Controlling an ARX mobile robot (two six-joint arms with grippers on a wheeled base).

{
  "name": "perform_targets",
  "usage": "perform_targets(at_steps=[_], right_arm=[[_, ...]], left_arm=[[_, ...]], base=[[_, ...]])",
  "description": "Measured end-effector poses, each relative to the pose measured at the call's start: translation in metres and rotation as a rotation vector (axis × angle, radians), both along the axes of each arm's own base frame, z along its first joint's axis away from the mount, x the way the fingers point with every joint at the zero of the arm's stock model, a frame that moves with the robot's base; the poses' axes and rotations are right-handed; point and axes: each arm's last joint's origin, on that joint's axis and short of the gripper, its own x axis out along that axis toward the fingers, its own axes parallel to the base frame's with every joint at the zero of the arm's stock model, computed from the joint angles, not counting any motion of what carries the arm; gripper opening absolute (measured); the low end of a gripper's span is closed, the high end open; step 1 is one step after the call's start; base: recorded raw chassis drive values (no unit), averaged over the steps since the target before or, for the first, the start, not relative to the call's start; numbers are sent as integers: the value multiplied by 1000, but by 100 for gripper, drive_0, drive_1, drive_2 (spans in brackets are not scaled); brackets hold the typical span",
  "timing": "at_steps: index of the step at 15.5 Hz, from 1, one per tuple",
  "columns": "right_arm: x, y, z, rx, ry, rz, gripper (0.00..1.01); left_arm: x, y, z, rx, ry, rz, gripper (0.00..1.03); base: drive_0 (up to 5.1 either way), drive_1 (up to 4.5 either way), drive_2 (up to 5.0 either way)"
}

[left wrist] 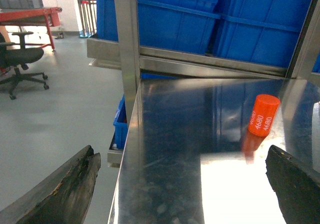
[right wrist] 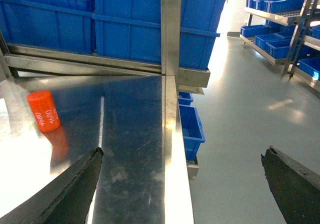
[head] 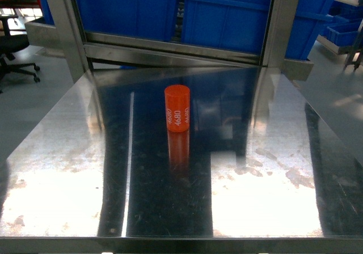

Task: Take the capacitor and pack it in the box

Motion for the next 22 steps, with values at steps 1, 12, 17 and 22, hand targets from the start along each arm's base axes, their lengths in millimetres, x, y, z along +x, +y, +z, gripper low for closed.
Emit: perform_targets(at_steps=[1, 12, 17, 22], right_arm=[[0, 0, 0, 0, 0, 0, 98], [0, 0, 0, 0, 1, 0, 98], [0, 0, 0, 0, 0, 0, 98], [0, 0, 0, 0, 0, 0, 98]], left_arm=[[0, 0, 0, 0, 0, 0, 98], [178, -71, 57, -94, -7, -183, 98], [298, -149, 4, -6, 191, -251, 98], [326, -181, -40, 8, 321, -262, 98]], base=[[0, 0, 0], [0, 0, 0], [0, 0, 0], [0, 0, 0]])
